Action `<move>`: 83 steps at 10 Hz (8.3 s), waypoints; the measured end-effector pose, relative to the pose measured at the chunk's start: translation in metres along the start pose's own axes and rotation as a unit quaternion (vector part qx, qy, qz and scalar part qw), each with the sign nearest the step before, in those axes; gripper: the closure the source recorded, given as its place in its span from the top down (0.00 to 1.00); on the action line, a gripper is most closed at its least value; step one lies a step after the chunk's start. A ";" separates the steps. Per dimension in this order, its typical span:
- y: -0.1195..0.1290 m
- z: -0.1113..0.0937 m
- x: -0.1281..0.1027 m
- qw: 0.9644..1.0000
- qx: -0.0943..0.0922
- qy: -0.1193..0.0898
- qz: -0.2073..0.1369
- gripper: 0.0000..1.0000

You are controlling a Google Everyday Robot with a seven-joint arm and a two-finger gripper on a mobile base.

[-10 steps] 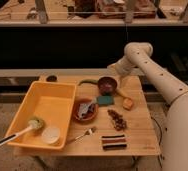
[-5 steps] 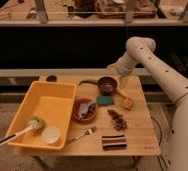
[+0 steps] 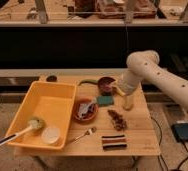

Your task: Wipe tray with eraser

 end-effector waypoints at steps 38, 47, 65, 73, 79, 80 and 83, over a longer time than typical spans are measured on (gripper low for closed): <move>0.119 0.065 -0.129 0.993 -0.005 0.019 -0.112 0.00; -0.051 -0.046 -0.276 0.952 0.161 -0.030 -0.259 0.00; -0.195 0.214 -0.254 0.960 -0.008 0.035 -0.277 0.00; -0.187 0.214 -0.267 0.946 -0.006 0.014 -0.323 0.00; -0.197 0.225 -0.344 0.907 0.004 -0.020 -0.421 0.00; -0.208 0.227 -0.342 0.906 0.012 -0.021 -0.423 0.00; -0.236 0.237 -0.325 0.909 0.032 -0.031 -0.414 0.00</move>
